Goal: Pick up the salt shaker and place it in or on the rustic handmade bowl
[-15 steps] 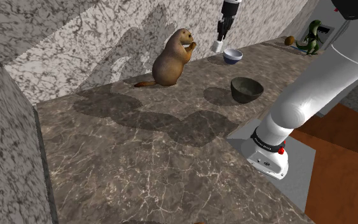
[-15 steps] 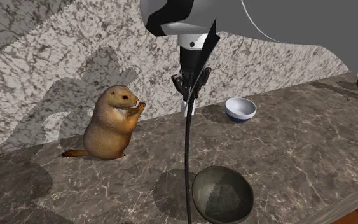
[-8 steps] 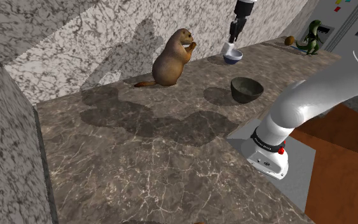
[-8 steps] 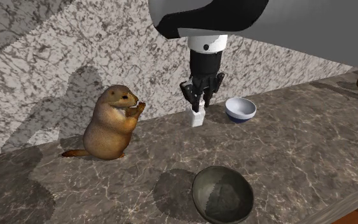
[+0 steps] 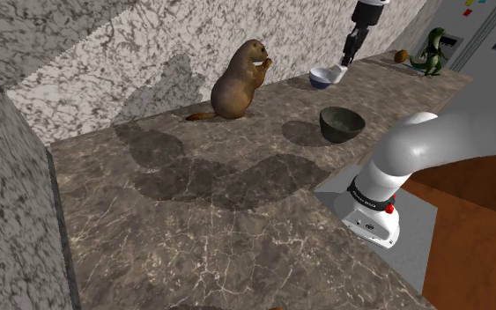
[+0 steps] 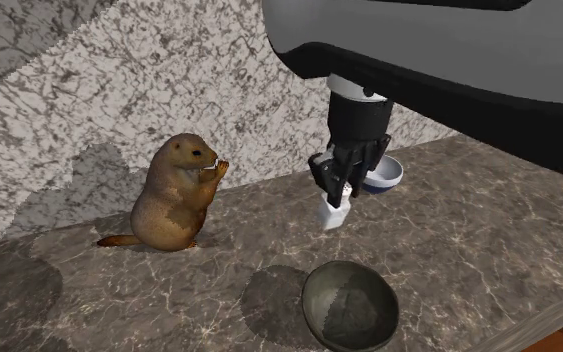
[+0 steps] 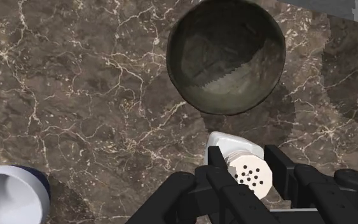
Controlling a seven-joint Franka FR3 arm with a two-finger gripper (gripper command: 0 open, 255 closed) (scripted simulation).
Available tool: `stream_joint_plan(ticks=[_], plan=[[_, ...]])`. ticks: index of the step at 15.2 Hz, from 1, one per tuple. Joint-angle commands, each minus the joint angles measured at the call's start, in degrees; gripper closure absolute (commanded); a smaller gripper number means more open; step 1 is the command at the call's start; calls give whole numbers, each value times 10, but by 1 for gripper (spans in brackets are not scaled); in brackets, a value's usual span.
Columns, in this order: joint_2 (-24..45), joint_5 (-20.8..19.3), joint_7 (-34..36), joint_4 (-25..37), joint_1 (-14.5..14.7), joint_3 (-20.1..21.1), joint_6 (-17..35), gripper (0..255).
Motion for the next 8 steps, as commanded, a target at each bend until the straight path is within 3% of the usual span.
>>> stream_joint_plan(ticks=[1,5,8], plan=[[-49,-7,-3,-23,-12,6,-27,255],[-145,-16,-12,-56,-37,18,-91,255],[-153,-20,-11,-83,-40,14,-72,255]])
